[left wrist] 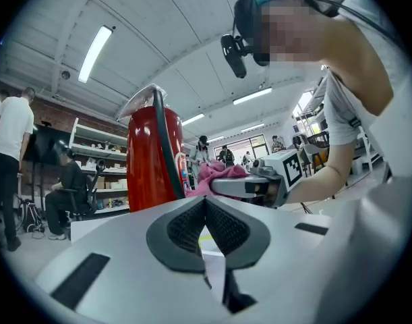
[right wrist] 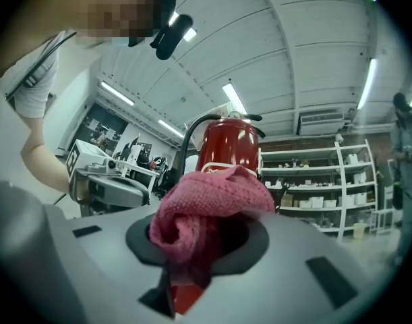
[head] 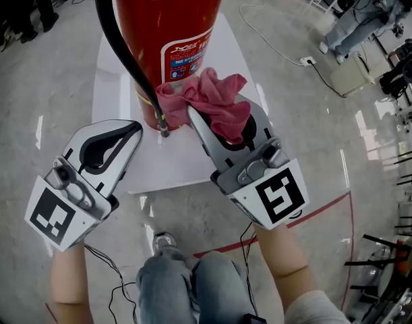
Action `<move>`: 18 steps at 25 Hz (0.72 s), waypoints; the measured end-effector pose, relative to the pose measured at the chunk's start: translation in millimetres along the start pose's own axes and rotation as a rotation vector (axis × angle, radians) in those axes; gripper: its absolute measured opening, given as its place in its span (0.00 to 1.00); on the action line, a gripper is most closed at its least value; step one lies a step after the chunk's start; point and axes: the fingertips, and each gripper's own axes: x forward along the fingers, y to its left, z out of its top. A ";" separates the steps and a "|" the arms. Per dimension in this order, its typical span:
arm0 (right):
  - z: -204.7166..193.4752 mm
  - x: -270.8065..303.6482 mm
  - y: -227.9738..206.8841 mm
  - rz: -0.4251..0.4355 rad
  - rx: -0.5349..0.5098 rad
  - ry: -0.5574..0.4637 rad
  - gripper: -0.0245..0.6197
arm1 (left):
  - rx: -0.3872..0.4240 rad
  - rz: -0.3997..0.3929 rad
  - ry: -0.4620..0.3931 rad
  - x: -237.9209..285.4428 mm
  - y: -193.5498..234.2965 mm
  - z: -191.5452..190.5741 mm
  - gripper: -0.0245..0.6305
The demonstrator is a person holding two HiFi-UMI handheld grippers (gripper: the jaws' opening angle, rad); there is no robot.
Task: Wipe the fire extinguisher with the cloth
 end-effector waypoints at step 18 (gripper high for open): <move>202.9 -15.6 -24.2 0.041 0.095 0.075 0.20 | -0.087 -0.041 0.002 -1.3 -4.3 220.8 0.05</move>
